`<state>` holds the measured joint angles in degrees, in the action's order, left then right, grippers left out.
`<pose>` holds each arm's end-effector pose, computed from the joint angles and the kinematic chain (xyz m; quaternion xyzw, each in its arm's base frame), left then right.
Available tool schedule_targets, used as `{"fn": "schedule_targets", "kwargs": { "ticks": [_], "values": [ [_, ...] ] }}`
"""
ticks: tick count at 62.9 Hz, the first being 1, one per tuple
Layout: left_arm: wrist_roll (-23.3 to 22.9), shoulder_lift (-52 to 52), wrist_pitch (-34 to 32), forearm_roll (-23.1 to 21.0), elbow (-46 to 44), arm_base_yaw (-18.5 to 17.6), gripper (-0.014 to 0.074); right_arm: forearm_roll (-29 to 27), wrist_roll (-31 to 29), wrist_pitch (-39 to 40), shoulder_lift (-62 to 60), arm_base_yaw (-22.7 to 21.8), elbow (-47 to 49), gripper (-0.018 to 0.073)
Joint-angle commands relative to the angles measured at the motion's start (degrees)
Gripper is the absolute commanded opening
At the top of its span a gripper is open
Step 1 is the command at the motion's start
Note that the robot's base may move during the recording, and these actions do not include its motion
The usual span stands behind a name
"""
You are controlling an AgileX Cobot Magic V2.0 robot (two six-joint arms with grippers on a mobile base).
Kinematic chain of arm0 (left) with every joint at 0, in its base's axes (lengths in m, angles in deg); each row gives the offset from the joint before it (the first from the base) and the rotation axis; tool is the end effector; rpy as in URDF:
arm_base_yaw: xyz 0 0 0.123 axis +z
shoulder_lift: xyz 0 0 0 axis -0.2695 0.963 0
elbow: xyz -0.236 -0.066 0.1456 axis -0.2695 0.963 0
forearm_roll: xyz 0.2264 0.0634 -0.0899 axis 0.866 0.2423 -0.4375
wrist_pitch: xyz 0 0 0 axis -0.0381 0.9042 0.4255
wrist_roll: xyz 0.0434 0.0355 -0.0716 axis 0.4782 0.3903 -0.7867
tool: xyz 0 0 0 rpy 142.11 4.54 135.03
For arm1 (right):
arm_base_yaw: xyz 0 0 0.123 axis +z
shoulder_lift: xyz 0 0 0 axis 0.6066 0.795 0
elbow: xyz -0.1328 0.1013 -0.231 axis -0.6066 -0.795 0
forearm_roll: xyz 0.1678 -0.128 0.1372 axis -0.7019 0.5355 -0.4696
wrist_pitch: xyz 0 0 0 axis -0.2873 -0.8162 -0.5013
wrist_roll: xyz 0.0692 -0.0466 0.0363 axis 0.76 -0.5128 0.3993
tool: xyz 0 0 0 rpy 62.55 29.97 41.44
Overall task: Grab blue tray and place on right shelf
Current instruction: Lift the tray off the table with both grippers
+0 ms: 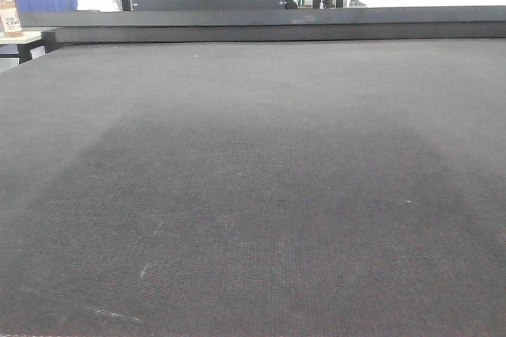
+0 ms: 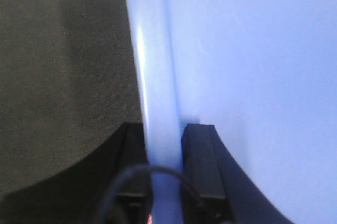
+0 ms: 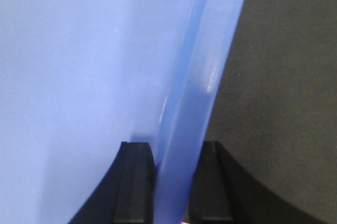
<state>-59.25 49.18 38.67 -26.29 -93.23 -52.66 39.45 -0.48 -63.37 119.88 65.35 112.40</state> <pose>0.1913 -0.1405 0.4308 0.1387 0.9353 -0.1408 0.2937 0.1539 0.0738 0.4238 -0.0382 0.9327 0.1162 0.3394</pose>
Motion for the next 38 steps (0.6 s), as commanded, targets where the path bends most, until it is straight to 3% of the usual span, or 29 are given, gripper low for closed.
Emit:
{"fn": "schedule_targets", "kwargs": {
  "ticks": [1, 38],
  "values": [
    [2.2, -1.4, 6.5, 3.2, -1.8, -0.3, -0.0048, 3.6, -2.4, 2.4, -1.0, 0.1, 2.1, 0.0056],
    [2.2, -1.4, 6.5, 2.3, -1.8, -0.3, -0.0048, 3.6, -2.4, 2.3, -1.0, 0.1, 2.1, 0.0056]
  ]
}}
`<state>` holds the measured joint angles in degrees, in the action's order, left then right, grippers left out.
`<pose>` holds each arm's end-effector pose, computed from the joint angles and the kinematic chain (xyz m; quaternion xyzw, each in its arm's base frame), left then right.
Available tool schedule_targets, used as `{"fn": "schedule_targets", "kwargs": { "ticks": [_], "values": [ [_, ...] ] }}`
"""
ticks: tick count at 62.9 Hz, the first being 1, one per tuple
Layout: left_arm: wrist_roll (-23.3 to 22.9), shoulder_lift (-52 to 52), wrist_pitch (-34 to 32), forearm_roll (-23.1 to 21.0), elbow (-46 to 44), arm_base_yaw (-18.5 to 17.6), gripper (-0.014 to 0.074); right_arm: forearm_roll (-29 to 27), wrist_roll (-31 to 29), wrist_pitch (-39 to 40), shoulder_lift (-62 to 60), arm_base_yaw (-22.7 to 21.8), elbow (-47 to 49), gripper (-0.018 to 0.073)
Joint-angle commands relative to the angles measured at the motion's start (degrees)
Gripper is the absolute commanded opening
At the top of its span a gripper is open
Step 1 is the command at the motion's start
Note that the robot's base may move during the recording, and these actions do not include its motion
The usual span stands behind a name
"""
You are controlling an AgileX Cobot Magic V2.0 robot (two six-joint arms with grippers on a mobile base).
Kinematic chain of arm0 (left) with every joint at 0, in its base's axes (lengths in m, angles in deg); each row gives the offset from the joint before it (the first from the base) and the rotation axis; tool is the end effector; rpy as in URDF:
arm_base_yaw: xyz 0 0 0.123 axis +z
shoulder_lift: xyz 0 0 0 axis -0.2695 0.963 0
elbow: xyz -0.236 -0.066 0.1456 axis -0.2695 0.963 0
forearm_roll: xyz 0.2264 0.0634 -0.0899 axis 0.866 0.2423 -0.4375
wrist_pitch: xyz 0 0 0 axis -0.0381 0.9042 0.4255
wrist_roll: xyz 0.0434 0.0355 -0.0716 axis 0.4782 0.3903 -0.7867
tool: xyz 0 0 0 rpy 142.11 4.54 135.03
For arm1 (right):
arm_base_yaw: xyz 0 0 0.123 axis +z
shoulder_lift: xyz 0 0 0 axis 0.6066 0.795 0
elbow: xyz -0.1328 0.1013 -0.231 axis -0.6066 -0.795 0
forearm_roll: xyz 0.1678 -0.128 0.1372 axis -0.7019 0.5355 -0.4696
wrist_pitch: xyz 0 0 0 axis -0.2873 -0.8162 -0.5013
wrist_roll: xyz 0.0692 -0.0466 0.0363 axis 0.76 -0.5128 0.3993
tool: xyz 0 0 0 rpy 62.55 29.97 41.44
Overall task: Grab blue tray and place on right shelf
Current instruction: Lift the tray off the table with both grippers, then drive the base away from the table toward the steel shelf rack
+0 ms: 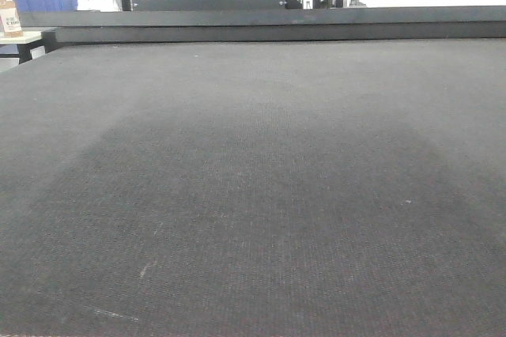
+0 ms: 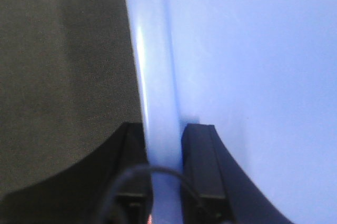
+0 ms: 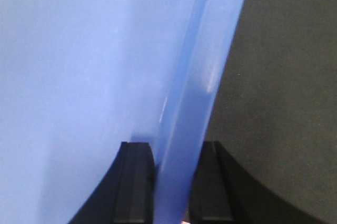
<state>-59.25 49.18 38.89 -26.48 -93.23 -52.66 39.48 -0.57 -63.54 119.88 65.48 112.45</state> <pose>0.1909 -0.1406 0.4305 0.1387 0.9359 -0.1414 0.2913 0.1535 0.0740 0.4239 -0.0399 0.9330 0.1157 0.3386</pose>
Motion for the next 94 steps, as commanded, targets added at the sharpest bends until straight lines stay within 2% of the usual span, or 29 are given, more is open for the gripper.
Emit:
{"fn": "schedule_targets", "kwargs": {
  "ticks": [1, 94],
  "values": [
    [2.2, -1.4, 6.3, 2.5, -1.8, -0.3, -0.0048, 3.6, -2.3, 2.4, -1.0, 0.0, 2.1, 0.0056],
    [2.2, -1.4, 6.3, 1.4, -1.8, -0.3, -0.0048, 3.6, -2.3, 2.4, -1.0, 0.0, 2.1, 0.0056]
  ]
}}
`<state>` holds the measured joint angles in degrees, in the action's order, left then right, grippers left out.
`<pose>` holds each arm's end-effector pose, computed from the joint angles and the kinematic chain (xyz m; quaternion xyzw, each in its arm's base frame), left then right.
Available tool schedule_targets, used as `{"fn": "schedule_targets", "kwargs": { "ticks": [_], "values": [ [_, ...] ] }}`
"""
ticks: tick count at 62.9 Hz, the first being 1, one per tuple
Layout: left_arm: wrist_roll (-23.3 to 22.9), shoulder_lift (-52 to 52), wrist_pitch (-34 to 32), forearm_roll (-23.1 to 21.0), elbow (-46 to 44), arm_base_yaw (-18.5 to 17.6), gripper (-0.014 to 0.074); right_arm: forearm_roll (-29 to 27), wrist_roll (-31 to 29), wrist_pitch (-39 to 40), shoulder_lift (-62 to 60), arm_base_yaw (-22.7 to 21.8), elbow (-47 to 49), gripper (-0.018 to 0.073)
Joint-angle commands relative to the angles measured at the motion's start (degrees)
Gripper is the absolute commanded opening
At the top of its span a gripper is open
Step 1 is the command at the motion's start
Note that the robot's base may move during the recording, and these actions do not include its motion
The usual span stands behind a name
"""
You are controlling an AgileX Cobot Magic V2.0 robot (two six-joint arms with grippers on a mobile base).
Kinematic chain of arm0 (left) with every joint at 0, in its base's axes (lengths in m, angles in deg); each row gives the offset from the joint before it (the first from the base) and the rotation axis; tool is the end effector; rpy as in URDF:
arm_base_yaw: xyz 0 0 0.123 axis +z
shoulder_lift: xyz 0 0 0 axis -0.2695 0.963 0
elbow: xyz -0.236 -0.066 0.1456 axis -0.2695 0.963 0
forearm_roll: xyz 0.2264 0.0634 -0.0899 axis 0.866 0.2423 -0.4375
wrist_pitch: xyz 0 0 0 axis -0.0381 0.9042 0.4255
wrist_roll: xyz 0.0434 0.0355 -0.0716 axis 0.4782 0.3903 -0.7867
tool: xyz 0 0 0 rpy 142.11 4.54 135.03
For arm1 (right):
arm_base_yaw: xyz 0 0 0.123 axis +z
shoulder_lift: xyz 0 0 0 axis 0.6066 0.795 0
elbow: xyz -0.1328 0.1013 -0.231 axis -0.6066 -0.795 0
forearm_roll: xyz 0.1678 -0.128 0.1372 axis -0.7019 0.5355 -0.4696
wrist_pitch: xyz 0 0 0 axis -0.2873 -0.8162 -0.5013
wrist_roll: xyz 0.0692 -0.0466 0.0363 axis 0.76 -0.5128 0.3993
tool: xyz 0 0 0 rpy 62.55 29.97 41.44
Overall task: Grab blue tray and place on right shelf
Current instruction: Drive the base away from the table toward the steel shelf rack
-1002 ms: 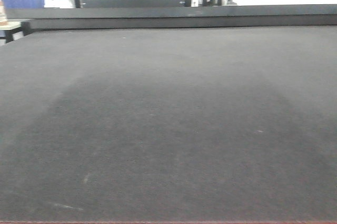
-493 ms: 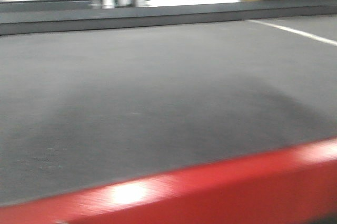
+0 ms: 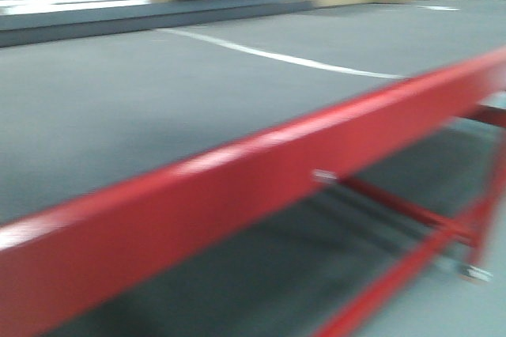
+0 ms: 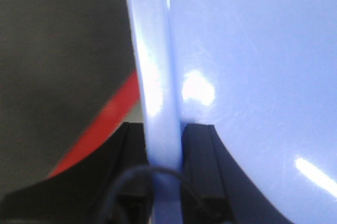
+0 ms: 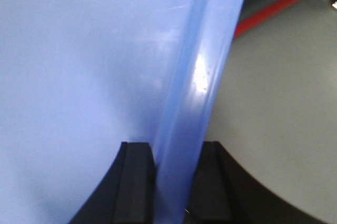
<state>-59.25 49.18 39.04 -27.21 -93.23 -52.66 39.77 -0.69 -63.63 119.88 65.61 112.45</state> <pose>0.1901 -0.1414 0.4304 0.1387 0.9364 -0.1464 0.2872 0.1534 0.0739 0.4239 -0.0419 0.9330 0.1131 0.3390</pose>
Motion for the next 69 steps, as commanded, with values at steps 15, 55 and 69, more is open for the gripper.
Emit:
{"fn": "schedule_targets", "kwargs": {
  "ticks": [15, 55, 69],
  "values": [
    [2.2, -1.4, 6.2, 2.2, -1.8, -0.3, -0.0048, 3.3, -2.2, 2.5, -1.0, -0.2, 2.1, 0.0056],
    [2.2, -1.4, 6.2, 2.2, -1.8, -0.3, -0.0048, 3.3, -2.2, 2.5, -1.0, -0.2, 2.1, 0.0056],
    [2.2, -1.4, 6.2, 2.2, -1.8, -0.3, -0.0048, 3.3, -2.2, 2.5, -1.0, -0.2, 2.1, 0.0056]
  ]
}}
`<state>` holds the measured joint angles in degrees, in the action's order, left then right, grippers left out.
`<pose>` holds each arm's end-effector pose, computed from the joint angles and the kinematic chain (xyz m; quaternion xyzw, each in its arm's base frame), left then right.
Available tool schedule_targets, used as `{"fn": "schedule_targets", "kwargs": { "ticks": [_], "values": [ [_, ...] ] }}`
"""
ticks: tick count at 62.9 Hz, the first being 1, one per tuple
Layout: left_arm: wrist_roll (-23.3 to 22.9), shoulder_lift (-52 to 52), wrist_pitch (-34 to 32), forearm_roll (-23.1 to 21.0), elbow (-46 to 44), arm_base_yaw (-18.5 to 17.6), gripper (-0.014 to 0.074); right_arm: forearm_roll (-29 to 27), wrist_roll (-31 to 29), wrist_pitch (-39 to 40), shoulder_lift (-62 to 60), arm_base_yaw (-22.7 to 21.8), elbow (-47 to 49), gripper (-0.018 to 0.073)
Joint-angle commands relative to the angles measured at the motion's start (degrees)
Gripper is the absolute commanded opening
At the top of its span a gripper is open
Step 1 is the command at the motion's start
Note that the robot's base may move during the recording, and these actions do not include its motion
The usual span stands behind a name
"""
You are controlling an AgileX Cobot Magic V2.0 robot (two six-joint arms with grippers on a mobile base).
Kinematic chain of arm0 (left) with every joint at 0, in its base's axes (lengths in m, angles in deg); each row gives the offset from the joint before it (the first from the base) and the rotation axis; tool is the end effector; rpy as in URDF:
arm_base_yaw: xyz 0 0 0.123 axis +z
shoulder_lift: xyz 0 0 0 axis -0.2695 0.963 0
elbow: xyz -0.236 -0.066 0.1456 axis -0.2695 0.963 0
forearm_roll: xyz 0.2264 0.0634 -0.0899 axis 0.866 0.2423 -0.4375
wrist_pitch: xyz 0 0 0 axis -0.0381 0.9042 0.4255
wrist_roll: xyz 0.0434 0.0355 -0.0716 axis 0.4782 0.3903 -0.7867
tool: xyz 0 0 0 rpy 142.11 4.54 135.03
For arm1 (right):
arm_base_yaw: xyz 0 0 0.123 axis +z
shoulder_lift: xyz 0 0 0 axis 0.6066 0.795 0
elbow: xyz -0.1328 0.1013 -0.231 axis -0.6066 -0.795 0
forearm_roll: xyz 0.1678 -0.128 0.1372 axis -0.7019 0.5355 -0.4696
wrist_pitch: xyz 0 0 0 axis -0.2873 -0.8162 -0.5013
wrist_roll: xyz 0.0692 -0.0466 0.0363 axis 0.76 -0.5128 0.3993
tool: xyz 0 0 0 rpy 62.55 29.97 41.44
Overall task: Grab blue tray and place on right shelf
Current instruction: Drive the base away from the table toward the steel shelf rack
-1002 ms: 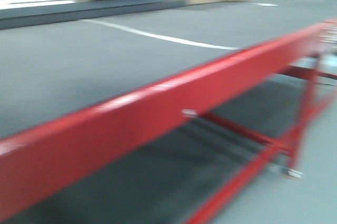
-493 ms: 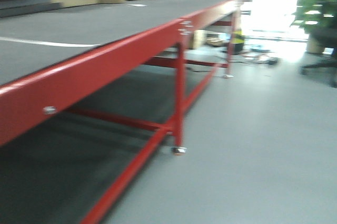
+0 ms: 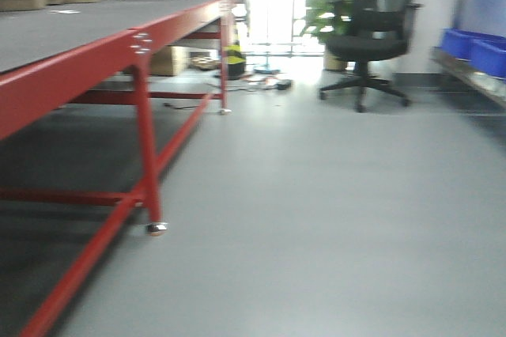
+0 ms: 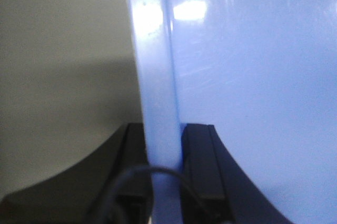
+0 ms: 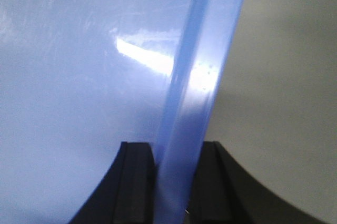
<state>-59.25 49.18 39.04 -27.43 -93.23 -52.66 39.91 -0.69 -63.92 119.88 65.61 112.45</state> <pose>0.1899 -0.1416 0.4304 0.1387 0.9364 -0.1481 0.2862 0.1532 0.0735 0.4236 -0.0418 0.9339 0.1109 0.3374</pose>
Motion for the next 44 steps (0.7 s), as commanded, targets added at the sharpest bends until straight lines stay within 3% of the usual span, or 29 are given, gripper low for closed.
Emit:
{"fn": "schedule_targets", "kwargs": {
  "ticks": [1, 30, 44],
  "values": [
    [2.2, -1.4, 6.2, 2.4, -1.8, -0.3, -0.0048, 3.1, -2.2, 2.8, -1.0, -0.2, 2.1, 0.0056],
    [2.2, -1.4, 6.2, 2.4, -1.8, -0.3, -0.0048, 3.1, -2.2, 2.8, -1.0, -0.2, 2.1, 0.0056],
    [2.2, -1.4, 6.2, 0.2, -1.8, -0.3, -0.0048, 3.1, -2.2, 2.8, -1.0, -0.2, 2.1, 0.0056]
  ]
}}
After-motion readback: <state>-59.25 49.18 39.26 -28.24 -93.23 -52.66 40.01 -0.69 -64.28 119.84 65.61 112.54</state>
